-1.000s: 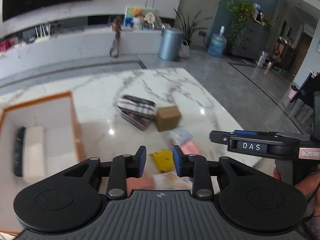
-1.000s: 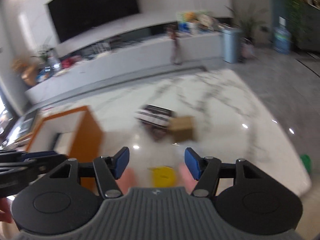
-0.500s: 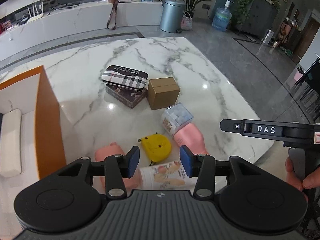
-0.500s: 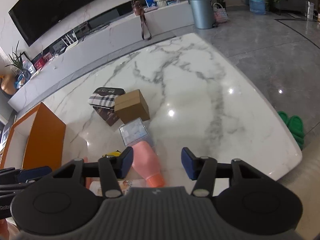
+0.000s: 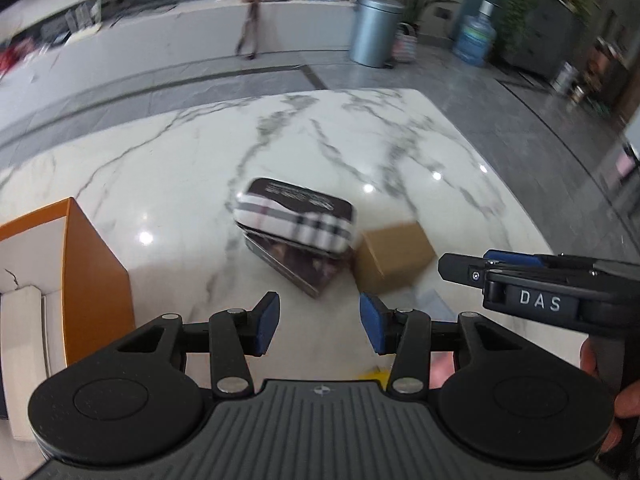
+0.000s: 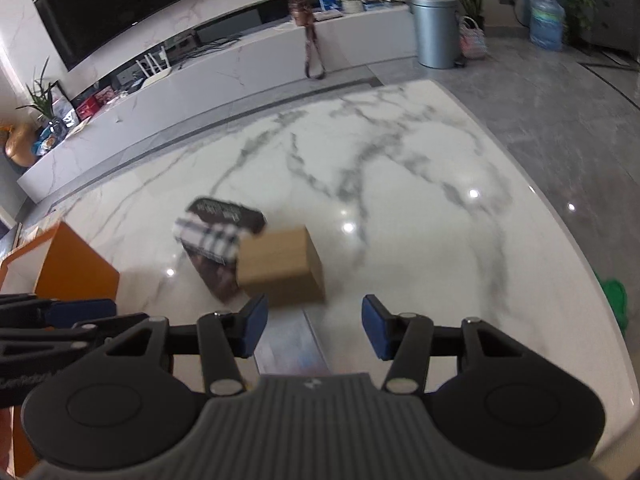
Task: Organize rigid objects
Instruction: 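Move the right gripper to the plaid glasses case and grasp it, then grasp the picture-printed card box with the left gripper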
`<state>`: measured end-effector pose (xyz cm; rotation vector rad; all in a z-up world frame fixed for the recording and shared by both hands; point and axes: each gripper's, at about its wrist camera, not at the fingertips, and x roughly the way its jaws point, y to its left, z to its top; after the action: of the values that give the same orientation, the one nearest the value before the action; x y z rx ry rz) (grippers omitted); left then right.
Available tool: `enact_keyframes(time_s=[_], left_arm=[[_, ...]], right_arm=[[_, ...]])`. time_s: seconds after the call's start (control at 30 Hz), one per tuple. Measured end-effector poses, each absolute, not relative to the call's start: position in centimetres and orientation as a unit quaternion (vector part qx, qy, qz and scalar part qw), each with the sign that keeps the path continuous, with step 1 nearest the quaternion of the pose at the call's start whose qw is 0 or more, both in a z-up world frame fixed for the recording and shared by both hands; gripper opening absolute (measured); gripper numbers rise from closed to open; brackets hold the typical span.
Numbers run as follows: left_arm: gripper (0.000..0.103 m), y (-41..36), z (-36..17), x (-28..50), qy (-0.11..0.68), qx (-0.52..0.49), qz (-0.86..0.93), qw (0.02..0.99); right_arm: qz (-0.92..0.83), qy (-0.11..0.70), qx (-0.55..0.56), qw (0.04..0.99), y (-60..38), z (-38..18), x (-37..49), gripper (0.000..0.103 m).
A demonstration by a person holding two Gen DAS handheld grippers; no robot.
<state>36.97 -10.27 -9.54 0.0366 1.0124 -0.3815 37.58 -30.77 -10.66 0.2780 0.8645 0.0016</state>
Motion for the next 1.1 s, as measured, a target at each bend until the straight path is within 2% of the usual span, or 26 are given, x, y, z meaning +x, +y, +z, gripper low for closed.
enact_keyframes(time_s=[0.17,0.3,0.37,0.47,0.63,0.83,0.87,0.9,0.93,1.0,1.07,1.1], left_arm=[[0.055,-9.0,-10.5,40.5,0.502,-0.019,-0.155,0.851],[0.037,-8.5,-12.3,43.2,0.54,-0.032,-0.123,0.832],[0.035,-8.3,-13.2,44.1,0.546,-0.039,-0.118,0.828],[0.034,-8.3,-14.2,45.2,0.552,-0.047,-0.115,0.824],[0.033,-8.0,-15.1,46.3,0.561,-0.056,-0.113,0.818],[0.033,-8.0,-16.1,47.3,0.57,-0.059,-0.108,0.812],[0.033,-8.0,-16.1,47.4,0.57,-0.063,-0.108,0.812],[0.033,-8.0,-16.1,47.6,0.571,-0.065,-0.107,0.811],[0.033,-8.0,-16.0,47.6,0.571,-0.066,-0.103,0.811],[0.033,-8.2,-16.0,47.7,0.573,-0.065,-0.101,0.811],[0.037,-8.4,-16.0,47.8,0.576,-0.063,-0.094,0.81],[0.042,-8.5,-16.1,47.8,0.578,-0.066,-0.088,0.809]], right_arm=[[0.05,0.421,0.089,0.901,-29.3,-10.2,43.4,0.056],[0.086,0.439,0.048,0.893,-27.8,-10.7,47.6,0.06],[0.102,0.452,0.031,0.886,-27.1,-11.3,49.2,0.06],[0.122,0.474,0.049,0.871,-26.9,-12.6,51.2,0.06],[0.136,0.499,0.09,0.851,-27.4,-14.4,53.6,0.072],[0.154,0.532,0.154,0.818,-28.4,-16.8,55.6,0.078],[0.158,0.533,0.162,0.815,-28.5,-16.9,55.8,0.077],[0.161,0.532,0.169,0.814,-28.5,-17.0,55.7,0.072],[0.171,0.529,0.178,0.812,-28.5,-16.9,55.7,0.059],[0.176,0.527,0.174,0.813,-28.4,-16.5,55.5,0.053],[0.182,0.526,0.164,0.814,-28.4,-16.1,55.1,0.046],[0.182,0.524,0.165,0.815,-28.4,-15.8,54.8,0.038]])
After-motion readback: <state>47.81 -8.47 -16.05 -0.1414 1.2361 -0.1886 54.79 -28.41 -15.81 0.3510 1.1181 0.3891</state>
